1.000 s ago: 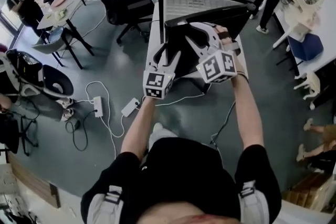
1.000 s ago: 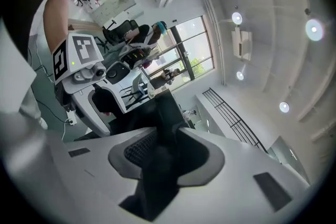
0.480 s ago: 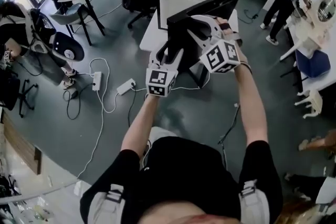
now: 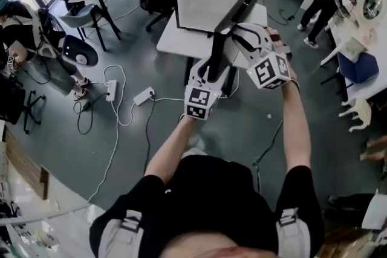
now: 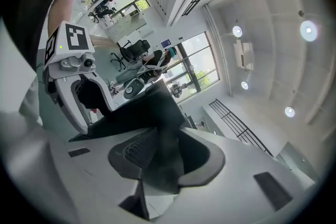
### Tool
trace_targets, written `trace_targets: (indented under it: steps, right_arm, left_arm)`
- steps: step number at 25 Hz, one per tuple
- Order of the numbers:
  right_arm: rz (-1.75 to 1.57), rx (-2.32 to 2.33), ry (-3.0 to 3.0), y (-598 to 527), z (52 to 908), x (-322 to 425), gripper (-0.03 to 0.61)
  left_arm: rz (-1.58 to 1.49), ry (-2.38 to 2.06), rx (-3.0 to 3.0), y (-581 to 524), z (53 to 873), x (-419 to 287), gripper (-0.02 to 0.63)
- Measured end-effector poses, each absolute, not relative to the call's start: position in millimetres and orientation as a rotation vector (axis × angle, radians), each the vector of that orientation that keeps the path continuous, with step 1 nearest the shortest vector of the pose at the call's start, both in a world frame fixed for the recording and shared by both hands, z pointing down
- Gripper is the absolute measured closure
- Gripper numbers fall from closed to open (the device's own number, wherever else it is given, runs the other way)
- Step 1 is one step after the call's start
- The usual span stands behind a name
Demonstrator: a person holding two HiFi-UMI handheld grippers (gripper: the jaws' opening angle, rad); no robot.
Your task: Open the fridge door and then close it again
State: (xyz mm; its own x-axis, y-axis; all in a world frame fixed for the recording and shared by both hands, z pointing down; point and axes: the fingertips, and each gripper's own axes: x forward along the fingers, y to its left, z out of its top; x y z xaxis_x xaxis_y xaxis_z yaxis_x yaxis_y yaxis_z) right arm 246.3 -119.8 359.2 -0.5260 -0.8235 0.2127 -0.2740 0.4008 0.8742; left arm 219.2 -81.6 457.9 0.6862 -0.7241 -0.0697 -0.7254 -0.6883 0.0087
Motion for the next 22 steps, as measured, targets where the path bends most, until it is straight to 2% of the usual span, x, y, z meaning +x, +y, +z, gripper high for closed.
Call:
trace_targets:
  steps: [4,7,13,16,17,19,22]
  right_arm:
    - [-1.009,1.034,-2.066,-107.6,363.1,269.8,0.490]
    - [-0.939,1.135,-2.105,-97.7,368.2,282.9,0.584]
    - [-0.606,1.526,-2.361,-79.3,383.7,303.9,0.583]
    - [-0.254,1.787,-2.485,-60.2,403.6,327.2,0.583]
    - [-0.106,1.868,-2.519,-53.2,410.7,336.2,0.584]
    - [0.116,1.978,-2.566,-43.4,422.4,349.3,0.584]
    - [0.183,2.003,-2.518,-35.4,442.9,357.9,0.583]
  left_arm:
    - [0.033,1.135,-2.904,-65.8,457.8,241.3,0.396]
    - [-0.026,1.074,-2.911,-55.4,456.5,258.1,0.396]
    - [-0.059,1.107,-2.932,-40.1,463.7,252.7,0.411]
    - [0.010,1.211,-2.958,-28.0,470.4,237.2,0.451]
    - [0.032,1.271,-2.954,-24.7,474.6,229.7,0.483]
    - [0.054,1.375,-2.927,-20.5,482.7,216.0,0.602]
    - [0.062,1.408,-2.921,-14.2,489.0,209.7,0.615]
